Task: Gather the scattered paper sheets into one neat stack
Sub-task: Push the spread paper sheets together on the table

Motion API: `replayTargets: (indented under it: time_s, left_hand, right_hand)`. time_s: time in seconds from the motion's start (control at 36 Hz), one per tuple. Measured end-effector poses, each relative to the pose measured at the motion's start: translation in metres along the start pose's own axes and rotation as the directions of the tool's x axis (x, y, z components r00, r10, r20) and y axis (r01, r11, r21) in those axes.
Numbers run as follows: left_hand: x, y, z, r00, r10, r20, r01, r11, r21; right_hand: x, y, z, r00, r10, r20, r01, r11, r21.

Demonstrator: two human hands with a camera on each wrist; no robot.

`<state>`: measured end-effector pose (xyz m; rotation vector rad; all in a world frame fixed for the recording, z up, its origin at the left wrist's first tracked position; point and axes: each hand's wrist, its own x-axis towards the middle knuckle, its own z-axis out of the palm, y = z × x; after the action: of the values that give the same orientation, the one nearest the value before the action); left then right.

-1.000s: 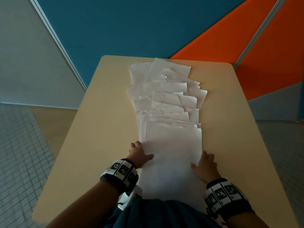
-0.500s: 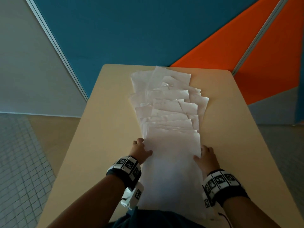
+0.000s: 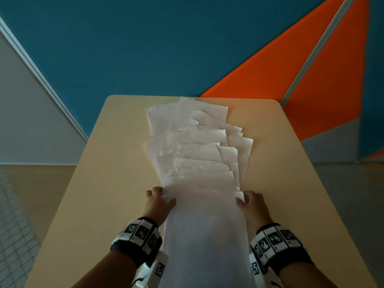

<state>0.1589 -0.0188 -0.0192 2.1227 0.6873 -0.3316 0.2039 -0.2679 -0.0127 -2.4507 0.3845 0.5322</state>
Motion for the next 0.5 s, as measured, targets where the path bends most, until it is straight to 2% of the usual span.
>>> replayTargets:
  time_s: [0.17,0.36,0.5]
  left_hand:
    - [0.029,0.008,-0.012,0.994,-0.061,-0.093,0.056,0.997,-0.050]
    - [0.056,0.029,-0.008,0.991,-0.061,-0.120,0.047,0.992,-0.116]
    - [0.066,0.029,-0.010,0.991,-0.048,-0.127,0.032,0.991,-0.127]
  right_hand:
    - [0.032,-0.005,-0.014,0.996,0.017,-0.091,-0.014,0.999,0.032]
    - [0.050,-0.028,0.002,0.996,-0.087,-0.037,0.089,0.994,0.068]
    - [0.063,-0.022,0.001,0.997,-0.074,-0.015,0.076,0.990,0.118]
